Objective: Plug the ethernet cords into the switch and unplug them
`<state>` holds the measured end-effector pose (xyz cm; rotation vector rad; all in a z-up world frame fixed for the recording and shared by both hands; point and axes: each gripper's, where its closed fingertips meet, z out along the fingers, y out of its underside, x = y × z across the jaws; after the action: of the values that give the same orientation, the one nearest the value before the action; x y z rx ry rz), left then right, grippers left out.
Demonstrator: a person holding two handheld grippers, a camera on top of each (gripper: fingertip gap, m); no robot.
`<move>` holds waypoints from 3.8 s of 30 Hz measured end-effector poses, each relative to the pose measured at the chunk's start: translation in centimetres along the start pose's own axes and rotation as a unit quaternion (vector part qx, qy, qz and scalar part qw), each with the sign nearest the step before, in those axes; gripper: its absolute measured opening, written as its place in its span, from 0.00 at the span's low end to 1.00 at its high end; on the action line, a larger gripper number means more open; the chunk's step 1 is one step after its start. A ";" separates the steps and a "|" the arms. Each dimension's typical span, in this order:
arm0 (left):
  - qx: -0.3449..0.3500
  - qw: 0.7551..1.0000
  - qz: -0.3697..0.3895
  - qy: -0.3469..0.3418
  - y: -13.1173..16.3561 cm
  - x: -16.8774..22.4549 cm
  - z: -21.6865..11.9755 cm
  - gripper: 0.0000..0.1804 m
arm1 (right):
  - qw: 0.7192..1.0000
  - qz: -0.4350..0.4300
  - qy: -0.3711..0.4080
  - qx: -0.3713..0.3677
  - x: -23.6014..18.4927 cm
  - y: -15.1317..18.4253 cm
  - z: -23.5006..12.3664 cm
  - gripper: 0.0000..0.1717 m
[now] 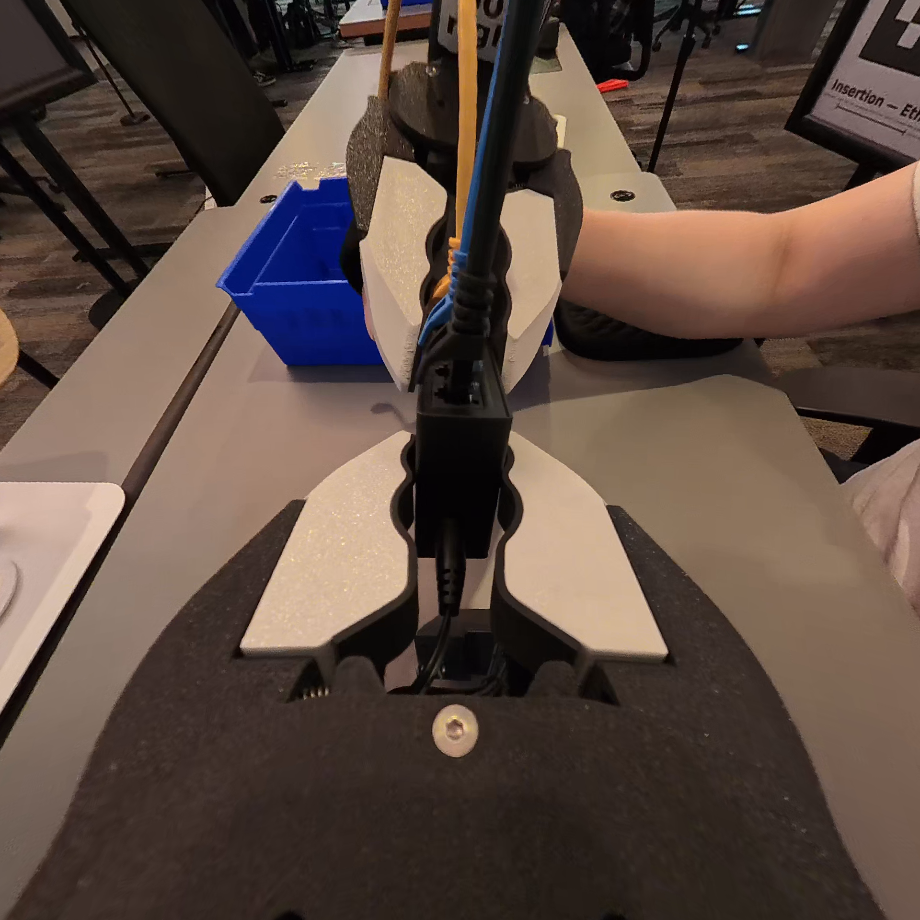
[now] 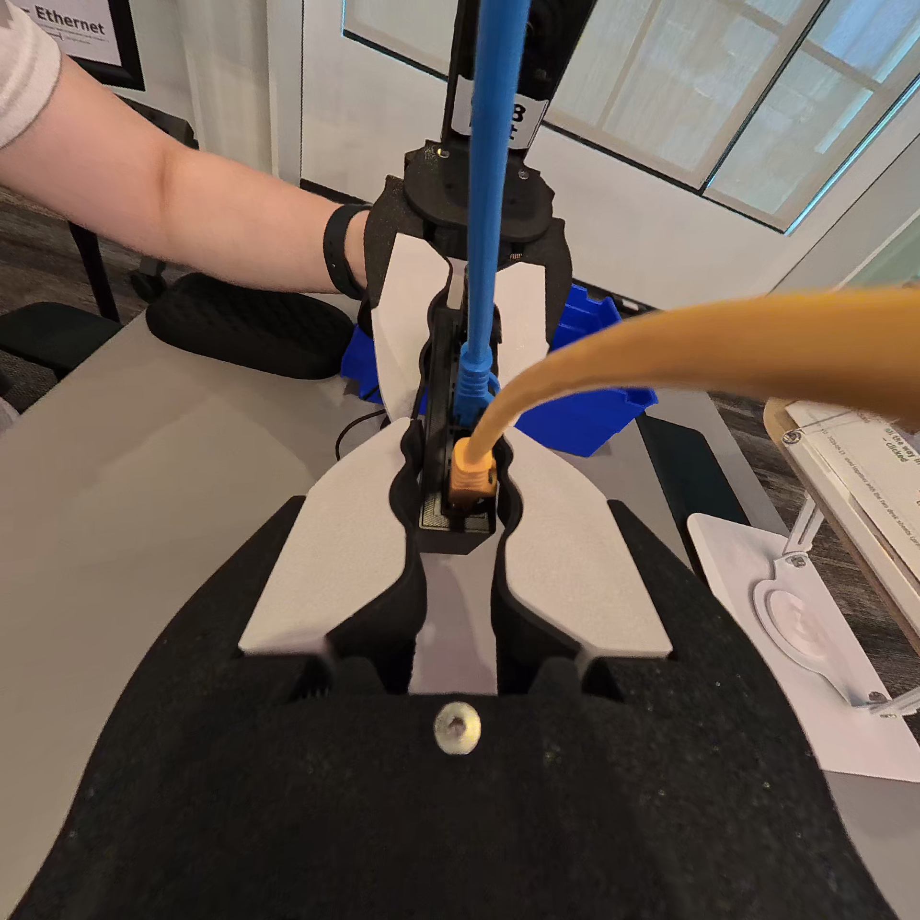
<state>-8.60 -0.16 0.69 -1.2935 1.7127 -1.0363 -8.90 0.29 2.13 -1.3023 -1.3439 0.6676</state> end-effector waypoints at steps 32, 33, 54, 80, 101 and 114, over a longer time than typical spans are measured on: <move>-0.005 0.996 0.079 -0.040 -0.7 0.6 -0.2 0.18 | 0.996 -0.075 0.041 -0.014 -0.8 -0.1 -0.6 0.16; -0.005 0.996 0.081 -0.048 -0.5 0.5 -0.1 0.21 | 0.996 -0.074 0.042 -0.007 -0.9 -0.3 -0.7 0.16; 0.035 0.994 0.096 -0.047 -1.9 1.3 -0.2 0.15 | 0.997 -0.073 0.039 0.008 -1.3 -0.7 -1.1 0.16; 0.016 0.994 0.093 -0.051 -1.3 1.5 1.1 0.18 | 0.995 -0.091 0.028 0.010 -1.6 -0.4 -1.0 0.16; 0.026 0.994 0.085 -0.067 -1.5 1.2 1.2 0.15 | 0.996 -0.078 0.023 0.040 -1.6 -1.3 -2.0 0.16; 0.009 0.988 0.119 -0.099 -2.2 1.4 0.7 0.14 | 0.996 -0.080 0.041 -0.009 -1.4 -0.6 -2.2 0.18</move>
<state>-7.42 -1.99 2.33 -1.1083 1.6540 -0.7590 -7.28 -1.75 2.82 -1.2084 -1.3734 0.4877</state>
